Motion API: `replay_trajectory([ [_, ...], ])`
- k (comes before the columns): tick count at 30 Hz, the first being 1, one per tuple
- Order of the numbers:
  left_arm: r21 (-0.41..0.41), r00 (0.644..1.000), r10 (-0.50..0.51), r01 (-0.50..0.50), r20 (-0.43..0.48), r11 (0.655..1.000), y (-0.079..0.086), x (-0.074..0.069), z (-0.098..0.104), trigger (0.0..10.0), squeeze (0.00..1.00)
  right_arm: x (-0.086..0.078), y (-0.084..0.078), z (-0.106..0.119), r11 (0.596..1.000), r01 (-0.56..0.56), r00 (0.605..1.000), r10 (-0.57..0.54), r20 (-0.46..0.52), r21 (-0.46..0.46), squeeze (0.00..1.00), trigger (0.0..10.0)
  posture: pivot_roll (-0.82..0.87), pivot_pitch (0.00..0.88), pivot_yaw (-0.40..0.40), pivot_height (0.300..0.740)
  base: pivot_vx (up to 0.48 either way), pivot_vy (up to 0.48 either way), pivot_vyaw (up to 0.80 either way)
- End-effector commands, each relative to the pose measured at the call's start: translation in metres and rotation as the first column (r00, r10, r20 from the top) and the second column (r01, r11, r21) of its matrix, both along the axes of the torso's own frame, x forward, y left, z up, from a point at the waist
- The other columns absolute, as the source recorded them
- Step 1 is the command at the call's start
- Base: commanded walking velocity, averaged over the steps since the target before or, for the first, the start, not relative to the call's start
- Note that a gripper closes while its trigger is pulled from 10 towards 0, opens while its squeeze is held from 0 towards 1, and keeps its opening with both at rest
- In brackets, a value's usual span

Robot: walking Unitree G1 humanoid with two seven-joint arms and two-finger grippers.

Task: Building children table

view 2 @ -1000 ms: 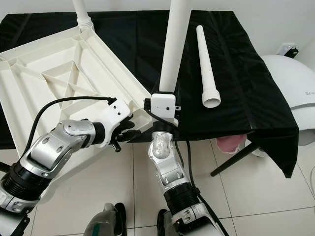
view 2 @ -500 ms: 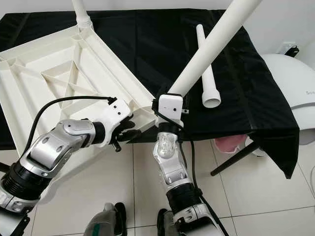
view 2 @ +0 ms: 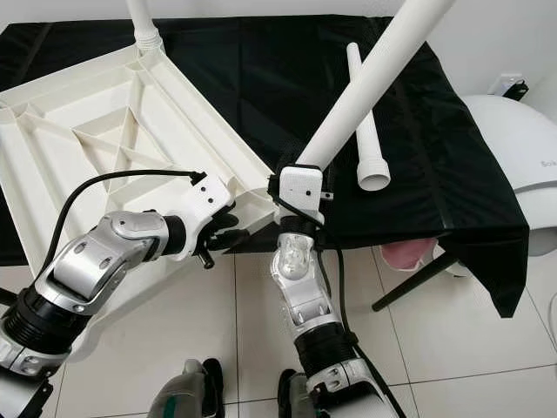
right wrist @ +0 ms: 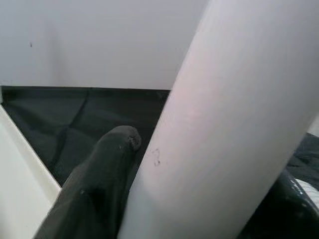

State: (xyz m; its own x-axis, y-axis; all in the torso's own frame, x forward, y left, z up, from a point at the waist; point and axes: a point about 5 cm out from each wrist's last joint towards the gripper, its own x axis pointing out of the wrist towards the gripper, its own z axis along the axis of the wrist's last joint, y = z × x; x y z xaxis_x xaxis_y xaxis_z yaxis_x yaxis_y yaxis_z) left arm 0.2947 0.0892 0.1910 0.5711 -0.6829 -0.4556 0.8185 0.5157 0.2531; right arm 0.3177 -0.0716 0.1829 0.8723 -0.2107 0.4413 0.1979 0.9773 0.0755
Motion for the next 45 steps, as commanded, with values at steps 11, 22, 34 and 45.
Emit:
replay_trajectory([
  [11, 0.023, 0.994, 0.108, -0.108, 0.019, 0.994, 0.017, 0.008, 0.002, 10.0, 0.0, 0.004, -0.031, -0.025, 0.992, 0.119, 0.986, -0.122, -0.117, -0.031, 0.0, 4.3, -0.04, 0.206, -0.017, 0.74, 0.0, 0.0, 0.0],
  [22, 0.023, 0.993, 0.113, -0.114, 0.02, 0.993, 0.018, 0.009, 0.003, 10.0, 0.0, 0.006, -0.03, -0.023, 0.992, 0.11, 0.988, -0.115, -0.103, -0.056, 0.0, 0.0, -0.04, 0.209, -0.018, 0.74, 0.0, 0.0, 0.0],
  [34, 0.022, 0.993, 0.117, -0.117, 0.021, 0.993, 0.018, 0.009, 0.003, 10.0, 0.0, 0.013, -0.03, -0.016, 0.997, 0.04, 0.993, -0.048, -0.11, -0.072, 0.0, 4.7, -0.04, 0.211, -0.019, 0.74, 0.0, 0.0, 0.0],
  [45, 0.023, 0.993, 0.118, -0.119, 0.023, 0.993, 0.019, 0.009, 0.004, 10.0, 0.0, 0.014, -0.027, -0.003, 0.998, 0.005, 0.998, -0.009, -0.058, -0.06, 0.0, 10.0, -0.04, 0.211, -0.016, 0.74, 0.0, 0.0, 0.0],
])
